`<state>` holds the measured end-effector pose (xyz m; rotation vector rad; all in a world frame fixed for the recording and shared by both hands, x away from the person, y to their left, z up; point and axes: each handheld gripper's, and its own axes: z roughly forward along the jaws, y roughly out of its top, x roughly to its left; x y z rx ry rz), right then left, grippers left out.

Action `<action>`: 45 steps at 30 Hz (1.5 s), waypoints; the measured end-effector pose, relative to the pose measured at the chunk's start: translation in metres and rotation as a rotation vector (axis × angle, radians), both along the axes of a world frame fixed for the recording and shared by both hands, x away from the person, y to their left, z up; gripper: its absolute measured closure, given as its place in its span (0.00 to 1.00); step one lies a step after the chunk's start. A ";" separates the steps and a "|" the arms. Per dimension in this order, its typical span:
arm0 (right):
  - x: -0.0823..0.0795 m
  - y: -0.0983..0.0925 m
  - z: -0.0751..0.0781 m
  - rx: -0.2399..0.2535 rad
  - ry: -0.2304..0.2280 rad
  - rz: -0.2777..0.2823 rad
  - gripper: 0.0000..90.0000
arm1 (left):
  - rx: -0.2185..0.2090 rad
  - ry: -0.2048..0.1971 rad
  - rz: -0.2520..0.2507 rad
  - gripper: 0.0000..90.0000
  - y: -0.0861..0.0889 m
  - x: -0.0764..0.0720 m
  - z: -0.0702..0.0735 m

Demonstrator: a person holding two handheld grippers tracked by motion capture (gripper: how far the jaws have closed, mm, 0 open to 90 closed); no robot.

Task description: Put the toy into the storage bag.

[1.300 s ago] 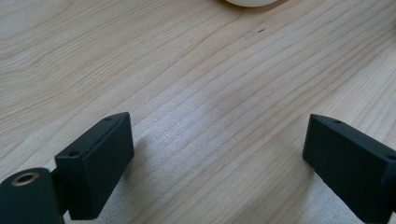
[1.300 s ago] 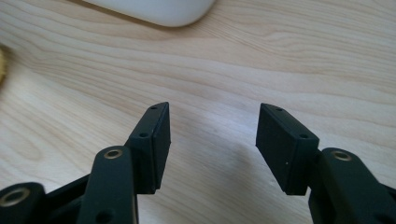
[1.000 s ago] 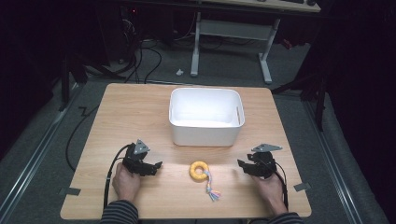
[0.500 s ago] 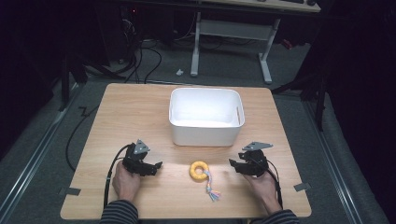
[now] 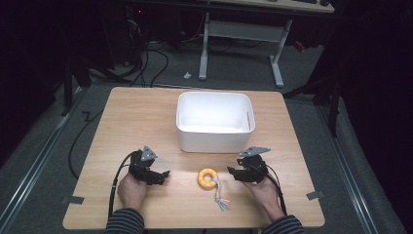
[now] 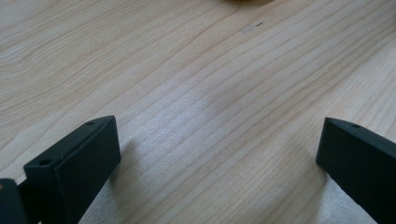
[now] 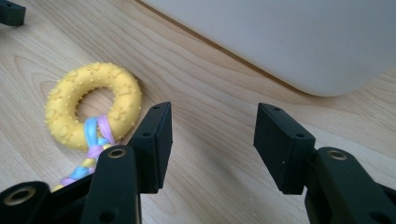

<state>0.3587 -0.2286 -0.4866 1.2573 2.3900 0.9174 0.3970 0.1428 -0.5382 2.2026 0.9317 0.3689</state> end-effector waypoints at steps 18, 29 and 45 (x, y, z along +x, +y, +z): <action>0.007 0.039 -0.004 -0.006 0.032 0.090 0.55 | -0.001 0.000 -0.027 0.00 -0.001 -0.001 0.000; 0.010 0.057 -0.008 -0.019 0.070 0.139 0.58 | -0.001 0.000 -0.053 0.00 -0.002 -0.002 0.000; 0.019 0.071 -0.015 -0.096 0.161 0.158 0.65 | -0.001 -0.001 -0.056 0.00 -0.002 -0.002 0.000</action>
